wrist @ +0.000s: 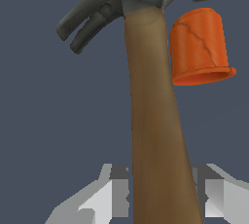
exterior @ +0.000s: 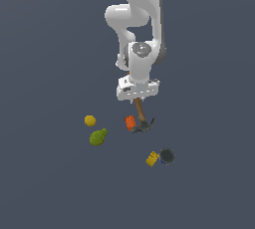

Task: Pick up a designated object from a clutter of objects.

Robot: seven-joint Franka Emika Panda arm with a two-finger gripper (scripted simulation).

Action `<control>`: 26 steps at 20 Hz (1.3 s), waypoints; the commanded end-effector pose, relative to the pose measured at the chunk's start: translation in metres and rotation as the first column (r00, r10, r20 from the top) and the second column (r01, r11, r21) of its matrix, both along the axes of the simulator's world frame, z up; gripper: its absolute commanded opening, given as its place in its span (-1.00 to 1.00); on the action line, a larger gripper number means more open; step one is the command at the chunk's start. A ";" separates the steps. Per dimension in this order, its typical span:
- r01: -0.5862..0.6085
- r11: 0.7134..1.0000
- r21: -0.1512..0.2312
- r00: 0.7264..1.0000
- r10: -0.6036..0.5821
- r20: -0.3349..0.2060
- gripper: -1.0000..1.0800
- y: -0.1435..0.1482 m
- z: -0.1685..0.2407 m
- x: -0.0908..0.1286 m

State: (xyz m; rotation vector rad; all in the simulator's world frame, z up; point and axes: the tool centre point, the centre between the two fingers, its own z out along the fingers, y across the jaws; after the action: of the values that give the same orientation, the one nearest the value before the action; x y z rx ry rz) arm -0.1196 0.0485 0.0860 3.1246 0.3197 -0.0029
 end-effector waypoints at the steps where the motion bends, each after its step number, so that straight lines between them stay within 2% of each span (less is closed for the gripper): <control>1: 0.000 1.000 0.000 1.000 0.000 0.003 -1.00 -0.001 0.019 -0.001; 26: -0.001 1.000 0.001 1.000 0.001 0.002 -1.00 -0.008 0.224 -0.018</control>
State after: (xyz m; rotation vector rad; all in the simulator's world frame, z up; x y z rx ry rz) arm -0.1375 0.0409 0.2969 3.1259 0.3215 -0.0029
